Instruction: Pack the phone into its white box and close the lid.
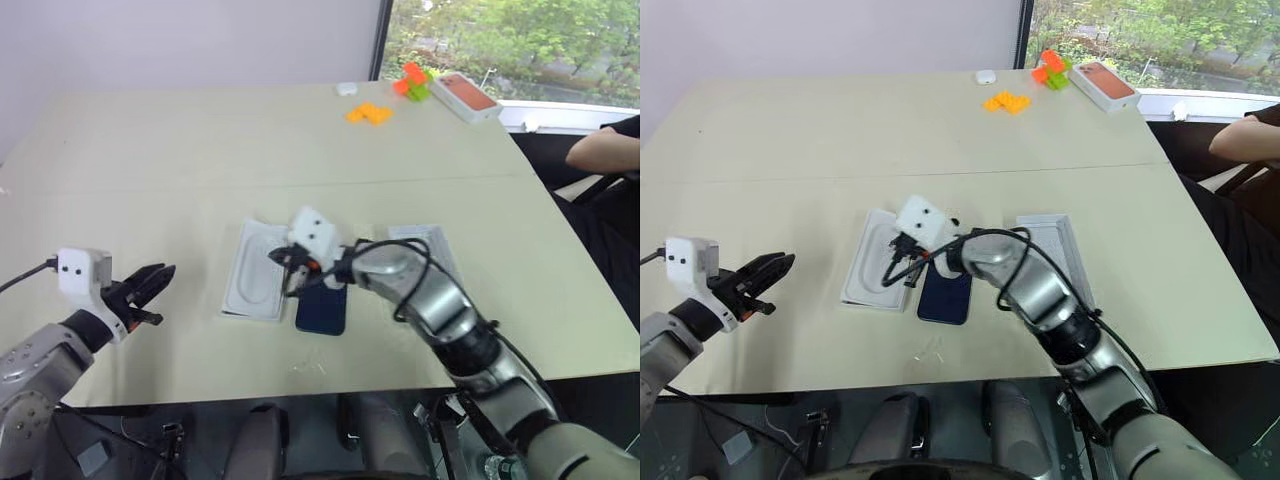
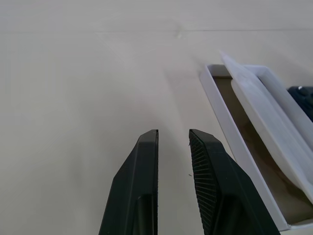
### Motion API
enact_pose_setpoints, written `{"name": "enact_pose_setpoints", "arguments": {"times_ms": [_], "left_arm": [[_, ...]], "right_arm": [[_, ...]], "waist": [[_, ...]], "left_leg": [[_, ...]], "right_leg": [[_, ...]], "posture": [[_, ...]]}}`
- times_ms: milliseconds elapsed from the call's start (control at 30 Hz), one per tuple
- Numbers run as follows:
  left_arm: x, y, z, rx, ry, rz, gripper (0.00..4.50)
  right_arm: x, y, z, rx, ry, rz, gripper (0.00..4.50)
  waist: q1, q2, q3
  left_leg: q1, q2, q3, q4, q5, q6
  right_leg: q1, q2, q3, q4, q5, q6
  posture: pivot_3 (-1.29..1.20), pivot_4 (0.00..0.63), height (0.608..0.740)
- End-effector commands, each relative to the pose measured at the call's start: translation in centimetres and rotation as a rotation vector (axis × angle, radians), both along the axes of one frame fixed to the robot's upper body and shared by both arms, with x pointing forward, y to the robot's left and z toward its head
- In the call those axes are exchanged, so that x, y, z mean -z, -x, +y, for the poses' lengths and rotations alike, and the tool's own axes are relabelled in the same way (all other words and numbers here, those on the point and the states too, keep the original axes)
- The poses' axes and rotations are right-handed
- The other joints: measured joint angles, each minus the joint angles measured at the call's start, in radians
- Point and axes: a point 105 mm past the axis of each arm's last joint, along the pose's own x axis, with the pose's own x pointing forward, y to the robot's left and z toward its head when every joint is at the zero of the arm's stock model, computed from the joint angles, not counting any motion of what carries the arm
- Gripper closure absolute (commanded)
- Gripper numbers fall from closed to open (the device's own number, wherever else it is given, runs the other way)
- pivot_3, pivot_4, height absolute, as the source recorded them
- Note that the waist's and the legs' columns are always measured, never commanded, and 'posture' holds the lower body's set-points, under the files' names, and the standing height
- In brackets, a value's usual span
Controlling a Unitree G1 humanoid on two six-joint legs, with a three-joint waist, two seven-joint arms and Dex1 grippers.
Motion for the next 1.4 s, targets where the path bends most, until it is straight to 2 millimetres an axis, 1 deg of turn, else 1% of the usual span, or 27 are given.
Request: {"name": "enact_pose_setpoints", "arguments": {"times_ms": [33, 100, 200, 333, 467, 533, 667, 800, 867, 967, 1100, 1267, 1333, 1400], "left_arm": [[-0.5, 0.4, -0.3, 0.043, -0.039, -0.041, 3.42], [0.0, 0.9, -0.2, 0.052, -0.061, -0.019, 3.42], [0.5, 1.4, 0.0, 0.048, -0.072, -0.006, 3.42], [0.7, 1.8, -0.2, 0.054, -0.064, 0.002, 3.42], [0.9, 1.9, -0.1, 0.052, -0.075, 0.007, 3.42], [0.9, 1.9, 0.0, 0.047, -0.075, 0.006, 3.42], [0.9, 1.8, 0.1, 0.044, -0.078, 0.005, 3.42], [0.8, 1.7, 0.2, 0.042, -0.08, 0.002, 3.42], [0.8, 1.7, 0.2, 0.043, -0.081, 0.0, 3.42], [0.9, 1.6, 0.1, 0.047, -0.081, 0.001, 3.42], [0.8, 1.4, -0.4, 0.066, -0.075, -0.006, 3.42], [0.9, 1.5, -0.7, 0.079, -0.076, -0.006, 3.42], [1.0, 1.5, -0.9, 0.08, -0.077, -0.006, 3.42], [1.1, 1.5, -1.1, 0.08, -0.073, -0.006, 3.42]], "right_arm": [[-0.1, -0.2, 1.1, -0.005, 0.014, -0.019, 4.42], [0.3, -0.8, 2.0, 0.017, 0.022, 0.01, 4.42], [1.2, -0.9, 3.0, 0.029, 0.041, 0.069, 4.42], [2.7, -0.9, 3.1, 0.049, 0.118, 0.09, 4.42], [3.1, -0.8, 2.8, 0.053, 0.146, 0.103, 4.42], [2.5, -1.0, 2.6, 0.057, 0.14, 0.08, 4.42], [0.6, -1.0, 2.7, 0.035, 0.084, 0.022, 4.42], [-1.1, -0.7, 2.6, 0.012, 0.044, 0.007, 4.42], [-1.6, -0.7, 2.6, 0.009, 0.034, 0.004, 4.42], [-1.6, -0.8, 2.9, 0.012, 0.03, 0.014, 4.42], [-0.7, -1.4, 3.4, 0.038, 0.054, 0.01, 4.42], [0.6, -2.1, 3.2, 0.082, 0.09, 0.012, 4.42], [0.6, -2.2, 2.9, 0.081, 0.092, 0.006, 4.42], [-1.0, -2.1, 2.4, 0.066, 0.032, -0.028, 4.42]], "waist": [[0.0, 0.0, 0.0], [-0.001, 0.0, 0.0], [-0.005, 0.0, 0.0], [-0.005, 0.0, 0.0], [-0.011, 0.0, -0.001], [-0.016, 0.0, -0.001], [-0.023, 0.0, -0.001], [-0.024, 0.0, -0.001], [-0.024, 0.0, -0.001], [-0.024, 0.0, -0.001], [-0.024, 0.0, -0.001], [-0.024, 0.0, -0.001], [-0.024, 0.0, -0.001], [-0.024, 0.0, -0.001]], "left_leg": [[-0.001, 0.0, 0.0, 0.0, 0.0, 0.0], [-0.001, 0.0, 0.0, 0.0, 0.0, 0.0], [-0.001, 0.001, 0.001, 0.0, 0.0, 0.0], [-0.001, 0.001, -0.001, 0.0, 0.0, 0.0], [0.0, 0.001, -0.001, 0.0, 0.0, 0.0], [0.0, 0.001, -0.001, 0.0, 0.0, 0.0], [0.0, 0.001, -0.001, 0.0, 0.0, 0.0], [0.0, 0.001, -0.001, 0.0, 0.0, 0.0], [0.0, 0.001, -0.001, 0.0, 0.0, 0.0], [0.0, 0.001, -0.002, 0.0, 0.0, 0.0], [0.0, 0.001, -0.002, 0.0, 0.0, 0.0], [0.0, 0.001, -0.001, 0.0, 0.0, 0.0], [0.0, 0.001, -0.001, 0.0, 0.0, 0.0], [0.0, 0.001, -0.001, 0.0, 0.0, 0.0]], "right_leg": [[0.0, 0.0, 0.0, 0.0, 0.0, 0.0], [-0.001, -0.001, 0.0, 0.0, 0.0, 0.001], [-0.001, -0.002, 0.0, 0.0, 0.0, 0.0], [-0.001, -0.002, -0.001, 0.0, 0.0, 0.0], [0.0, -0.002, -0.001, 0.0, 0.0, 0.0], [0.0, -0.002, -0.001, 0.001, 0.0, 0.0], [0.0, -0.002, -0.001, 0.001, 0.002, 0.002], [0.0, -0.001, -0.001, 0.001, 0.002, 0.003], [0.0, -0.001, -0.001, 0.001, 0.002, 0.004], [0.0, -0.001, -0.001, 0.002, 0.002, 0.004], [0.0, -0.001, -0.001, 0.002, 0.002, 0.003], [0.0, -0.002, -0.001, 0.002, 0.002, 0.003], [0.0, -0.002, -0.001, 0.002, 0.003, 0.003], [0.0, -0.002, -0.001, 0.002, 0.003, 0.004]], "posture": [[0.0, 0.15, 0.74], [0.0, 0.15, 0.74], [0.0, 0.15, 0.74], [0.0, 0.15, 0.74], [0.0, 0.15, 0.74], [0.0, 0.15, 0.74], [0.0, 0.15, 0.74], [0.0, 0.15, 0.74], [0.0, 0.15, 0.74], [0.0, 0.15, 0.74], [0.0, 0.15, 0.74], [0.0, 0.15, 0.74], [0.0, 0.15, 0.74], [0.0, 0.15, 0.74]]}}
